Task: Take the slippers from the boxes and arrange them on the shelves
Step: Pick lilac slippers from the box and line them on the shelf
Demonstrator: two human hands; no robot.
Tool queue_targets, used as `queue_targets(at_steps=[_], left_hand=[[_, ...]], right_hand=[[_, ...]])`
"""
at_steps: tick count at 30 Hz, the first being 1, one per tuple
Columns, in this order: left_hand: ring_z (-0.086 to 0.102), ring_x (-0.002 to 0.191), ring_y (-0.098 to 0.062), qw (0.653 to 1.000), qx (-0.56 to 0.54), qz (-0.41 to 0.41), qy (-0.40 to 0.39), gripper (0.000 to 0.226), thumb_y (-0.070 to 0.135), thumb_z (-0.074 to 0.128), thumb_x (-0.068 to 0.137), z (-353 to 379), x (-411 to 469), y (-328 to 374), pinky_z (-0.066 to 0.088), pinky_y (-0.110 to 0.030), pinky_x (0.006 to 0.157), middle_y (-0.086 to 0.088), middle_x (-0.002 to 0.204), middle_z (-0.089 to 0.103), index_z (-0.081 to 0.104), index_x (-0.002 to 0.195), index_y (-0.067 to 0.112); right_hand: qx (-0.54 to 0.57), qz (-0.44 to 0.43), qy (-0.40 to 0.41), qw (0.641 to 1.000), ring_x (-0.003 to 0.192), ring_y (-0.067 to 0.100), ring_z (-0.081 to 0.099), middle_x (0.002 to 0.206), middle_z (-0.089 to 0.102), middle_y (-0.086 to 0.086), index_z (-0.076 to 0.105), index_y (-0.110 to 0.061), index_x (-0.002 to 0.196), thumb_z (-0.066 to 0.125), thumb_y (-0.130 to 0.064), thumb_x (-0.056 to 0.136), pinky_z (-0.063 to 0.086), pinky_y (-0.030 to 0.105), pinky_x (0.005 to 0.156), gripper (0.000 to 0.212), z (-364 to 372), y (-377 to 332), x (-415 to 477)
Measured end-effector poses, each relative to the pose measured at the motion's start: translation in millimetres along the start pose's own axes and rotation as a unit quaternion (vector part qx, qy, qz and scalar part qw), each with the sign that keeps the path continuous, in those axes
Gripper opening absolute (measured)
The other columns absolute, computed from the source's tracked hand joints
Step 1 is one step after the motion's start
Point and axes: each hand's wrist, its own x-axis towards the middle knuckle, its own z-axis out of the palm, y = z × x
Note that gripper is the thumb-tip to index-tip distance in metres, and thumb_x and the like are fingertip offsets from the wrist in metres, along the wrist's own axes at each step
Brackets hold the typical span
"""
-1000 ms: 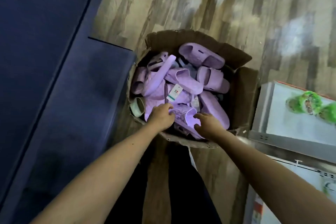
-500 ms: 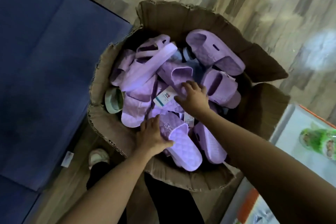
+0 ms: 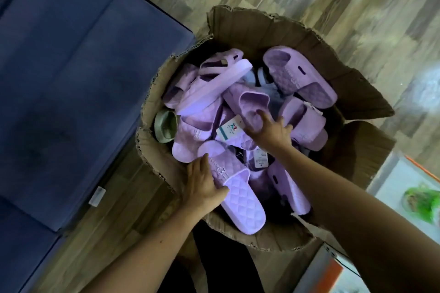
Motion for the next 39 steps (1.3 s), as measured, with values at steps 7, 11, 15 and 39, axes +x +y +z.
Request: queue_targets(at_steps=[7, 11, 15, 39], left_hand=[[0.042, 0.115, -0.033, 0.985, -0.112, 0.011, 0.127, 0.080, 0.020, 0.058, 0.049, -40.9, -41.3, -18.7, 0.029, -0.026, 0.092, -0.015, 0.122, 0.048, 0.044, 0.125, -0.003], [0.043, 0.120, -0.031, 0.974, -0.133, 0.048, 0.175, 0.079, 0.014, 0.068, 0.055, -80.6, -75.0, -35.7, 0.026, -0.019, 0.093, -0.014, 0.129, 0.048, 0.044, 0.128, -0.001], [0.038, 0.125, -0.025, 0.970, -0.141, 0.093, 0.175, 0.083, 0.020, 0.064, 0.053, -121.3, -127.6, -59.8, 0.021, -0.014, 0.098, -0.011, 0.135, 0.044, 0.043, 0.131, 0.002], [0.035, 0.129, -0.013, 0.804, -0.265, 0.070, 0.528, 0.078, 0.017, 0.079, 0.071, -334.4, -490.9, -147.8, 0.033, -0.024, 0.101, 0.000, 0.141, 0.034, 0.038, 0.137, 0.021]], right_hand=[[0.112, 0.079, -0.018, 0.990, 0.135, 0.034, 0.033, 0.144, 0.041, 0.014, 0.012, -0.021, 0.148, 0.057, -0.062, 0.078, 0.023, 0.042, 0.112, 0.093, 17.9, 1.8, -65.5], [0.173, 0.069, 0.036, 0.982, 0.131, 0.030, 0.038, 0.138, 0.048, 0.009, 0.033, -0.027, 0.140, 0.059, -0.064, 0.072, 0.026, 0.043, 0.112, 0.081, 17.5, 1.4, -115.6], [0.138, -0.003, 0.073, 0.988, 0.127, 0.033, 0.036, 0.131, 0.054, 0.007, 0.043, -0.033, 0.130, 0.051, -0.064, 0.052, 0.022, 0.037, 0.105, 0.085, 23.2, -10.3, -191.9], [0.091, -0.431, 0.130, 0.888, 0.124, 0.029, 0.033, 0.135, 0.045, 0.007, 0.041, -0.032, 0.136, 0.069, -0.053, 0.072, 0.018, 0.025, 0.093, 0.072, 31.8, -220.0, -541.4]])
